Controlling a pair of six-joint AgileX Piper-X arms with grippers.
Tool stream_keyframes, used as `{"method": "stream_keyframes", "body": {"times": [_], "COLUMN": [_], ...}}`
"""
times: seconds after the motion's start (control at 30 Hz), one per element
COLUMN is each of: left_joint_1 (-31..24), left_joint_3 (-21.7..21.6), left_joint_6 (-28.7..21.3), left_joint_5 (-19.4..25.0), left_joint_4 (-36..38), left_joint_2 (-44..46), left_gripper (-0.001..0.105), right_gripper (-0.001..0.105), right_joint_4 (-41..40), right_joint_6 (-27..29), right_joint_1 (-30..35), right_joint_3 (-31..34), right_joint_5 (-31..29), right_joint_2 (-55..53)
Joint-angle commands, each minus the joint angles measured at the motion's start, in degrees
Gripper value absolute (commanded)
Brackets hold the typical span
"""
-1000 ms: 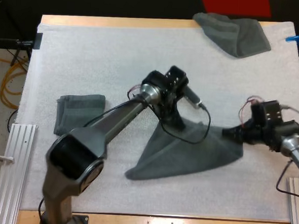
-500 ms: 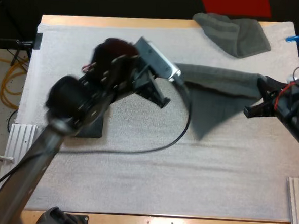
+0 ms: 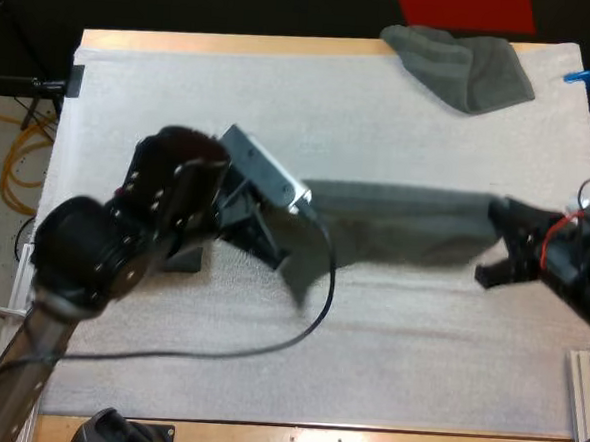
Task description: Pick towel from pile fold and stack
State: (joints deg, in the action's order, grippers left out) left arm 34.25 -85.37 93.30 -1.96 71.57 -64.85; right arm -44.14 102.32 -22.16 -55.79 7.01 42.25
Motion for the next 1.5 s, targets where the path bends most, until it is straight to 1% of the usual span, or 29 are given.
{"method": "stream_keyframes", "body": {"times": [0.0,0.07,0.13,0.2,0.27,0.37,0.43,0.53,0.6,0.67,0.7,0.77,0.87,0.93,1.07,1.27,1.4,1.47], "left_joint_1": [0.52,0.92,0.91,0.91,0.91,0.91,0.91,0.91,0.91,0.58,0.04,-2.22,-5.64,-7.78,-11.73,-14.56,-14.92,-14.92], "left_joint_3": [0.32,1.02,1.86,3.79,6.69,11.26,13.72,18.54,22.24,26.69,28.19,31.47,34.45,35.04,35.08,35.08,35.08,35.08], "left_joint_6": [1.01,1.78,2.75,4.49,6.49,8.45,8.47,7.82,5.63,4.47,4.08,3.43,0.86,-0.78,-2.13,-2.24,-2.24,-2.24], "left_joint_5": [1.2,0.93,-0.82,-2.59,-3.32,-2.48,-2.47,-2.47,-2.15,0.19,1.01,1.11,0.5,0.17,-3.71,-4.32,-3.95,-3.86], "left_joint_4": [2.77,5.63,7.5,8.2,8.2,7.25,5.18,0.14,-6.18,-13.31,-16.34,-22.52,-29.39,-33.78,-42.39,-50.51,-54.15,-55.73], "left_joint_2": [1.28,3.35,5.15,7.75,10.41,13.37,14.15,14.03,13.59,12.38,11.74,9.27,4.27,0.89,-8.01,-17.5,-21.29,-22.47], "left_gripper": [0.0,0.0,0.0,0.0,0.0,0.0,0.0,0.0,0.0,0.0,0.0,0.0,0.0,0.0,0.0,0.0,0.0,0.0], "right_gripper": [0.0,0.0,0.0,0.0,0.0,0.0,0.0,0.0,0.0,0.0,0.0,0.0,0.0,0.0,0.0,0.0,0.0,0.0], "right_joint_4": [-3.44,-8.4,-12.7,-17.18,-21.03,-23.88,-23.43,-19.77,-16.3,-11.23,-8.45,-1.03,6.99,11.99,21.52,27.1,30.65,31.97], "right_joint_6": [-1.35,-3.17,-5.02,-7.78,-9.93,-11.32,-11.31,-11.31,-11.31,-10.57,-9.86,-7.24,-4.41,-3.27,-2.66,-2.66,-2.66,-3.21], "right_joint_1": [-0.68,-2.9,-4.77,-6.65,-8.12,-9.61,-9.73,-9.72,-9.65,-9.15,-8.93,-8.14,-6.82,-5.62,-3.23,-1.84,-1.86,-1.86], "right_joint_3": [-1.03,-2.62,-4.03,-5.77,-6.41,-4.66,-2.76,0.85,2.55,4.23,5.03,6.67,7.4,7.39,7.39,7.39,7.39,7.32], "right_joint_5": [-0.71,-0.71,-0.71,-0.71,-0.71,-0.71,-0.85,-4.45,-9.06,-12.98,-13.67,-13.62,-14.44,-14.61,-14.47,-14.1,-14.1,-15.08], "right_joint_2": [-1.03,-2.57,-3.42,-4.02,-4.01,-3.84,-3.23,-0.82,1.62,4.9,6.55,11.46,18.66,22.45,31.33,40.57,44.83,46.41]}}
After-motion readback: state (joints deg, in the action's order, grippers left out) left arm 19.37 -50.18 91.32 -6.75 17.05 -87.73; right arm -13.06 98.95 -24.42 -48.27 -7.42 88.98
